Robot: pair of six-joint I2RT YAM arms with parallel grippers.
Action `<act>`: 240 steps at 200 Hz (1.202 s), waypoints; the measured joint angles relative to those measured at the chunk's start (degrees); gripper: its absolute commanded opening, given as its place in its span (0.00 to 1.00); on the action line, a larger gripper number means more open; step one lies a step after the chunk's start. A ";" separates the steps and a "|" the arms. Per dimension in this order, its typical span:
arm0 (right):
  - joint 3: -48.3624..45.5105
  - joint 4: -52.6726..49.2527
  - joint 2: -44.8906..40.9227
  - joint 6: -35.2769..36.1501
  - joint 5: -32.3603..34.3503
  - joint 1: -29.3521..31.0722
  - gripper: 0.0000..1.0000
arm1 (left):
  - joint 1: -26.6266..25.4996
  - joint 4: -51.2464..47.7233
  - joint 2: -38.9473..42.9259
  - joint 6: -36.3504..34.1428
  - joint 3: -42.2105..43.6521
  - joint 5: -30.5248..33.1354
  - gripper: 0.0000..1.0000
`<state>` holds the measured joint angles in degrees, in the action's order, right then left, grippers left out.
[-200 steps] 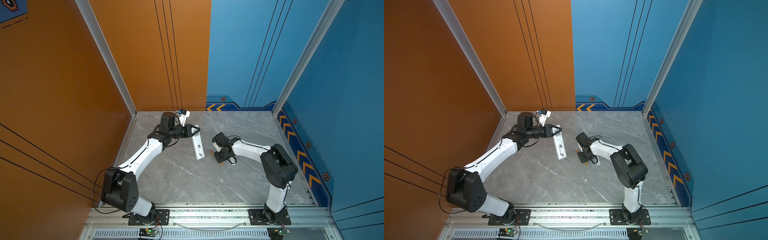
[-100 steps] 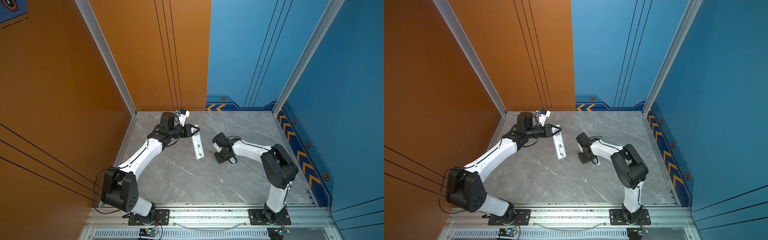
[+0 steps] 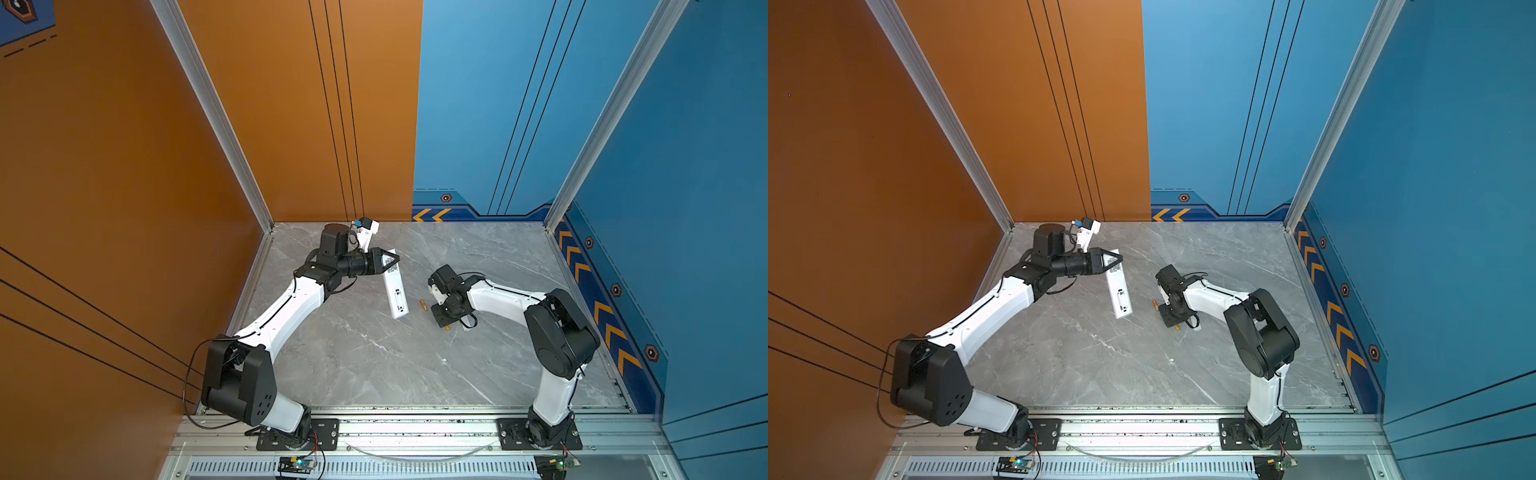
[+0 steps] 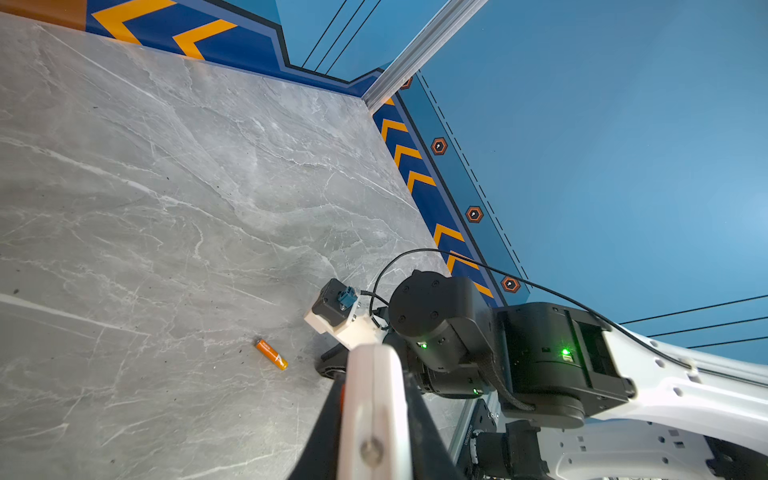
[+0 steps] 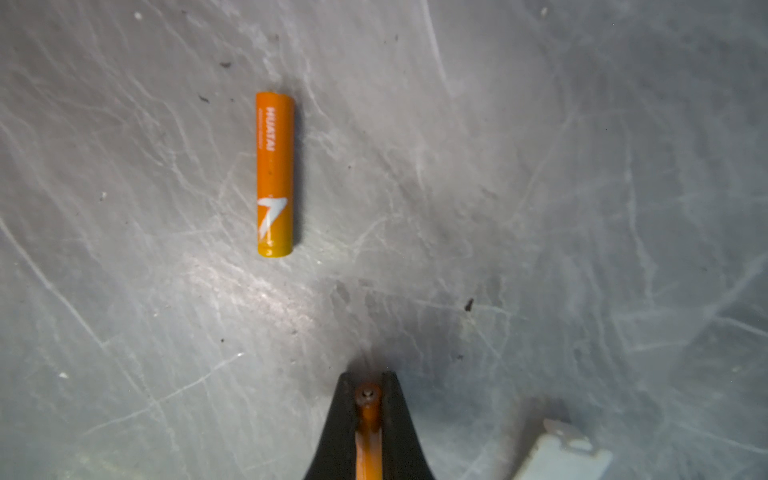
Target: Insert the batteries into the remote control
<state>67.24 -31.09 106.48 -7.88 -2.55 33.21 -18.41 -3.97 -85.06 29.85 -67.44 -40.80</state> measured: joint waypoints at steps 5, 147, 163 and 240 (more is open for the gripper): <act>-0.15 0.00 -0.15 0.00 -0.15 -0.02 0.00 | 0.00 0.00 0.00 0.00 0.00 0.00 0.00; -8.61 3.17 -10.95 -1.09 -2.84 0.61 0.00 | -7.15 8.04 3.98 3.26 7.69 9.75 0.00; -10.43 4.37 -13.81 -1.07 -3.37 0.92 0.00 | -7.96 9.05 5.60 3.52 9.73 11.34 0.00; -15.80 9.84 -25.94 -1.09 -3.76 2.51 0.00 | -9.81 9.03 13.00 4.57 15.23 15.98 0.00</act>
<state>51.44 -21.26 80.53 -8.97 -6.31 35.73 -28.23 5.06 -72.05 34.41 -52.21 -24.82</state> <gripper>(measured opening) 0.066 0.204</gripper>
